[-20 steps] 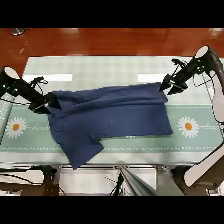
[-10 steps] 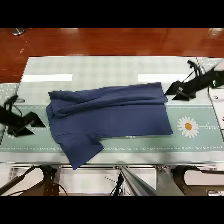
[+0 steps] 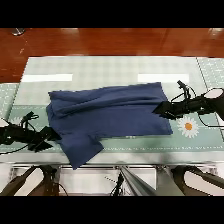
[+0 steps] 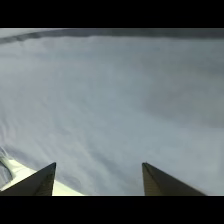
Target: Fold the shirts.
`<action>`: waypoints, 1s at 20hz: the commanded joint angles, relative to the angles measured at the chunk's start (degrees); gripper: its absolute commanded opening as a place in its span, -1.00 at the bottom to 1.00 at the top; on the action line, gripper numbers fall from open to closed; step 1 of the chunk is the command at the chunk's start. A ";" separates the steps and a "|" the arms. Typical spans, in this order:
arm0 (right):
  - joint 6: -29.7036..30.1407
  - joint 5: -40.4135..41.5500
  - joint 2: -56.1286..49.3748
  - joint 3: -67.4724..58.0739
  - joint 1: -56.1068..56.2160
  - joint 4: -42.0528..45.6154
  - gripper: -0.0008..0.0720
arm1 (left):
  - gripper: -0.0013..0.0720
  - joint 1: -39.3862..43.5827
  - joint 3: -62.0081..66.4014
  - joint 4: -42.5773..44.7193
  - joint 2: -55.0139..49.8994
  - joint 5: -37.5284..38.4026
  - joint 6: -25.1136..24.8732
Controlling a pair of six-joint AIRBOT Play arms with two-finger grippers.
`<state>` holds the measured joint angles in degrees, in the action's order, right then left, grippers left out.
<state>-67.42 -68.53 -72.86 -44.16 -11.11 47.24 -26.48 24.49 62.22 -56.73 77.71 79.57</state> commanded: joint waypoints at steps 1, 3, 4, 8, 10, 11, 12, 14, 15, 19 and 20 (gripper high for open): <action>0.68 0.74 0.59 1.07 0.24 -2.19 0.72 | 0.96 3.89 -0.96 -4.26 -1.07 -3.48 1.20; 0.66 0.81 0.59 1.07 0.24 -2.32 0.72 | 0.96 7.10 -1.31 -7.37 -3.69 -5.35 0.61; 0.63 0.83 0.59 1.09 0.24 -2.36 0.72 | 0.96 9.35 -1.38 -7.65 -5.40 -6.40 0.59; 0.26 0.76 0.59 1.01 -0.07 -1.95 0.72 | 0.25 15.19 -1.22 -7.85 -8.83 -11.78 0.61; -1.16 -0.76 0.61 -0.09 -4.55 4.68 0.72 | -0.92 14.47 -0.96 -7.85 -8.57 -11.06 -0.46; -3.15 -1.86 0.70 -0.11 -7.98 8.92 0.72 | -0.92 13.92 -0.81 -7.80 -8.52 -10.27 -1.18; -6.05 -4.28 0.72 0.09 -11.41 13.84 0.72 | -0.92 13.46 -0.76 -7.82 -8.52 -9.73 -1.16; -9.92 -10.12 0.94 3.13 -16.35 18.95 0.72 | -0.92 13.31 -0.76 -7.85 -8.52 -9.64 -1.16; -9.99 -10.95 1.20 5.49 -17.05 19.10 0.72 | -0.92 13.29 -0.76 -7.82 -8.52 -9.68 -1.16; -9.94 -7.54 1.25 8.57 -14.25 17.33 0.72 | -0.92 13.31 -0.76 -7.85 -8.52 -9.55 -1.16; -9.11 -7.26 1.25 7.87 -13.53 15.30 0.72 | -0.92 13.42 -0.76 -7.85 -8.52 -9.55 -1.16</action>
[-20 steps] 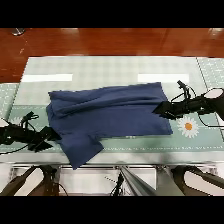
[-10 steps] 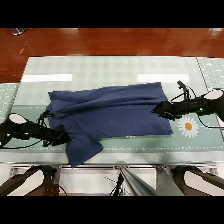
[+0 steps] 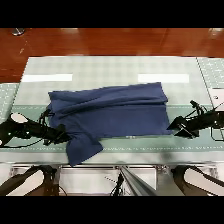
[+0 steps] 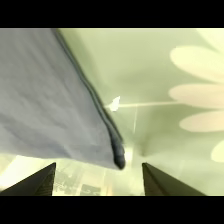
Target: Fold the shirts.
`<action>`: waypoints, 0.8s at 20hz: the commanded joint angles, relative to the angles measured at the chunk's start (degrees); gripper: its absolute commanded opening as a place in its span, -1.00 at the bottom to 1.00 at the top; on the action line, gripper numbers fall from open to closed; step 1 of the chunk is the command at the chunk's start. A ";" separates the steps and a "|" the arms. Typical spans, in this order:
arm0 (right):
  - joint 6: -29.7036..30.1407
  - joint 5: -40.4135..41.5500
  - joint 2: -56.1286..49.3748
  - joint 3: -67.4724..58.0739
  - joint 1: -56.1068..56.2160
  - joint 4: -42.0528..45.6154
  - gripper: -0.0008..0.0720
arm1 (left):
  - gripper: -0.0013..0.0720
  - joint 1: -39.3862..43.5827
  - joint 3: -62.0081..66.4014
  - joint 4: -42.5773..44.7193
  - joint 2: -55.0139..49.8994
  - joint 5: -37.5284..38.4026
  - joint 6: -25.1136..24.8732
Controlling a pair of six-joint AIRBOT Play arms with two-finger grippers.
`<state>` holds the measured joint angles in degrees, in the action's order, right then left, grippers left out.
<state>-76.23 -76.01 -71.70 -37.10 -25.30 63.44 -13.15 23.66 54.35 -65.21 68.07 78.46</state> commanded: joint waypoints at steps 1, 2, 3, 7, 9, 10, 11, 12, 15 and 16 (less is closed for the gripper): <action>0.46 1.07 0.07 -0.04 1.62 -2.29 0.72 | -0.92 0.09 0.07 0.02 -0.07 0.02 -0.07; 0.37 2.38 0.07 -0.81 2.67 -2.47 0.72 | -0.92 0.09 0.07 0.02 -0.07 0.00 -0.07; 0.17 3.50 0.07 -1.29 3.87 -2.45 0.72 | -0.92 0.09 0.07 0.02 -0.07 0.00 -0.07; -1.33 6.80 0.07 -1.40 7.43 -2.49 0.72 | -0.92 0.09 0.07 0.04 -0.07 -0.11 -0.07; -1.64 7.76 0.07 -1.40 9.07 -2.51 0.72 | -0.92 0.09 0.07 0.04 -0.07 -0.15 -0.48; -2.12 8.20 0.07 -1.40 9.77 -2.51 0.67 | -0.92 0.09 0.07 0.04 -0.07 -0.15 -0.50; -2.19 8.52 0.07 -1.40 10.51 -2.51 0.47 | -0.92 0.09 0.07 0.04 -0.07 -0.15 -0.48; -2.10 8.61 0.07 -1.40 11.17 -2.47 -0.14 | -0.92 0.07 0.07 0.02 -0.07 -0.22 -0.50; 0.68 4.46 0.09 -1.70 10.32 0.13 -0.91 | -0.92 -0.39 0.44 0.00 -0.04 0.15 -1.57; 0.92 2.80 0.13 -2.62 8.66 0.61 -0.91 | -0.92 -0.90 1.38 -0.72 -0.04 1.22 -3.17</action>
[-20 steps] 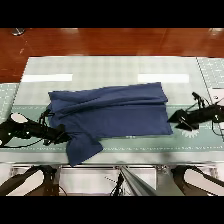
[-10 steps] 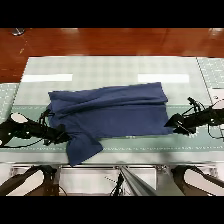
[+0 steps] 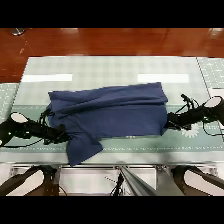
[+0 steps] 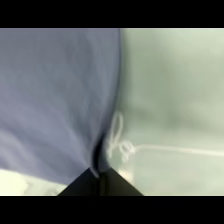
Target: Fold the shirts.
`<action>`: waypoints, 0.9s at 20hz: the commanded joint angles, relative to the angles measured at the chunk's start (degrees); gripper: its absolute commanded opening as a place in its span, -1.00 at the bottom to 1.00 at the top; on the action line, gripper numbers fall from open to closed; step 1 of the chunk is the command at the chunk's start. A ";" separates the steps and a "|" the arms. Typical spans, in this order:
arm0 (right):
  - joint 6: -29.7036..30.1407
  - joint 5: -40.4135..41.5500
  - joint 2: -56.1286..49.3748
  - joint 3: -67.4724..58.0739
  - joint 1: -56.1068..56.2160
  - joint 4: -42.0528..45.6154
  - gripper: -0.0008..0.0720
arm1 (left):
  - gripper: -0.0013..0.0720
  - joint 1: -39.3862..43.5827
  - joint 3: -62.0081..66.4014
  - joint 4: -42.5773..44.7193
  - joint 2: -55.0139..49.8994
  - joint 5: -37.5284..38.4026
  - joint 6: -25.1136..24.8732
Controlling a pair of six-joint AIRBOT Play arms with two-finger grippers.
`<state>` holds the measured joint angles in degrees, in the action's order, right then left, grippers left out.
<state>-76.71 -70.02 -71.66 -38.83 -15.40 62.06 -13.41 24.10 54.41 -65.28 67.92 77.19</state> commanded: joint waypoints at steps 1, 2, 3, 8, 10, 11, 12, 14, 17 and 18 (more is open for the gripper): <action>1.81 -3.93 0.11 -2.45 -2.91 1.40 -0.92 | -0.92 -1.60 2.80 -2.82 0.02 3.61 -5.09; 2.12 -4.55 0.09 -4.74 -4.48 0.24 -0.92 | -0.92 -3.32 5.16 -5.68 0.02 5.64 -8.87; 3.06 -5.44 0.04 -7.23 -5.38 -0.98 -0.92 | -0.92 -5.75 7.65 -8.07 0.00 6.49 -10.08; 6.91 -7.69 -5.55 -18.93 -5.44 -12.39 -0.91 | -0.92 -11.43 18.97 -13.27 -1.27 7.13 -9.38; 8.28 -6.69 -9.25 -22.80 -5.44 -17.14 -0.91 | -0.92 -10.10 21.92 -13.33 -4.24 5.35 -6.67; 8.26 -6.29 -11.10 -24.48 -5.44 -18.91 -0.91 | -0.92 -9.38 23.39 -13.35 -5.99 4.35 -5.42; 8.28 -6.27 -13.16 -26.10 -5.44 -21.09 -0.91 | -0.92 -8.79 25.22 -13.35 -7.98 3.87 -5.33; 8.24 -5.88 -16.74 -29.16 -5.44 -23.98 -0.91 | -0.92 -8.35 29.51 -13.35 -11.78 3.45 -3.89; 8.22 -4.68 -21.16 -33.38 -5.42 -25.59 -0.91 | -0.92 -8.31 36.26 -13.35 -17.16 3.91 -2.21; 8.17 -4.22 -22.38 -34.49 -5.44 -26.14 -0.91 | -0.92 -8.22 38.40 -13.35 -19.21 4.26 -1.73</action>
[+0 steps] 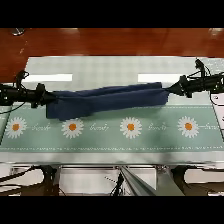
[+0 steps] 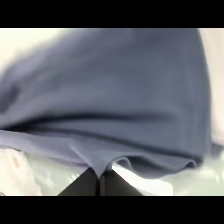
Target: Fold the shirts.
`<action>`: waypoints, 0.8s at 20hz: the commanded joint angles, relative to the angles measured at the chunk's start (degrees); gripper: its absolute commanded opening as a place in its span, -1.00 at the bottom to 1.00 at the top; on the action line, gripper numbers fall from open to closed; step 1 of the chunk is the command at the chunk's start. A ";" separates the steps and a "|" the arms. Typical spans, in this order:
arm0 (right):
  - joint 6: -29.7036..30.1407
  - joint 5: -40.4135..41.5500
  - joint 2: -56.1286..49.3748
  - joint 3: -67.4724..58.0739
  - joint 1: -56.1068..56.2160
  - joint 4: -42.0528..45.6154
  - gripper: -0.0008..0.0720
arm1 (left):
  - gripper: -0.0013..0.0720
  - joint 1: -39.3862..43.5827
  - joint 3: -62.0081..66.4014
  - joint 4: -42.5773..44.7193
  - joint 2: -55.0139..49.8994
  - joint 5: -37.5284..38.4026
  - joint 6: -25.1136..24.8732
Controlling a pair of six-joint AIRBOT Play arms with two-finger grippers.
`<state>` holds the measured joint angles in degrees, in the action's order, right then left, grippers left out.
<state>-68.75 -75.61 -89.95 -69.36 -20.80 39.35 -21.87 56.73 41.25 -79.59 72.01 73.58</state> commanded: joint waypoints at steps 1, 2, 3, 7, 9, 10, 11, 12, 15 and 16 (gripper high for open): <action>-0.17 2.12 -5.31 -4.87 0.13 -3.78 -0.91 | -0.92 0.46 7.56 -0.20 -6.78 0.61 2.47; -0.22 2.80 -6.38 -5.64 0.48 -3.69 -0.91 | -0.92 0.68 9.22 -0.20 -8.74 0.81 2.62; -0.22 3.28 -7.69 -6.54 1.31 -3.63 -0.91 | -0.92 1.03 10.54 -0.20 -10.58 0.92 2.80; -3.06 9.38 -11.98 -8.55 3.93 -3.50 -0.91 | -0.92 2.60 12.87 -0.24 -15.93 -0.02 2.82; -4.26 10.60 -13.25 -8.55 4.11 -3.91 -0.91 | -0.64 2.73 12.90 -0.37 -16.68 -2.27 2.78; -4.20 10.60 -13.64 -8.55 4.11 -3.78 -0.70 | 0.11 2.71 12.96 -0.37 -16.65 -2.80 2.75; -4.15 10.58 -13.64 -8.55 4.11 -3.65 0.10 | 0.96 2.56 13.22 -0.37 -16.63 -2.47 2.78; -3.65 10.08 -13.55 -8.83 3.69 -3.67 0.76 | 0.96 2.14 14.03 -0.33 -16.57 -1.46 2.49; -3.10 3.78 -13.55 -13.25 0.04 -2.14 0.72 | 0.96 -1.57 17.27 2.23 -14.29 2.32 3.10; -3.43 1.60 -13.55 -14.88 -1.70 -0.87 0.72 | 0.96 -3.87 17.53 5.81 -12.37 2.51 5.68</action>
<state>-72.01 -68.99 -103.22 -80.95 -19.57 36.60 -22.35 72.44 42.44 -94.21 72.27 76.60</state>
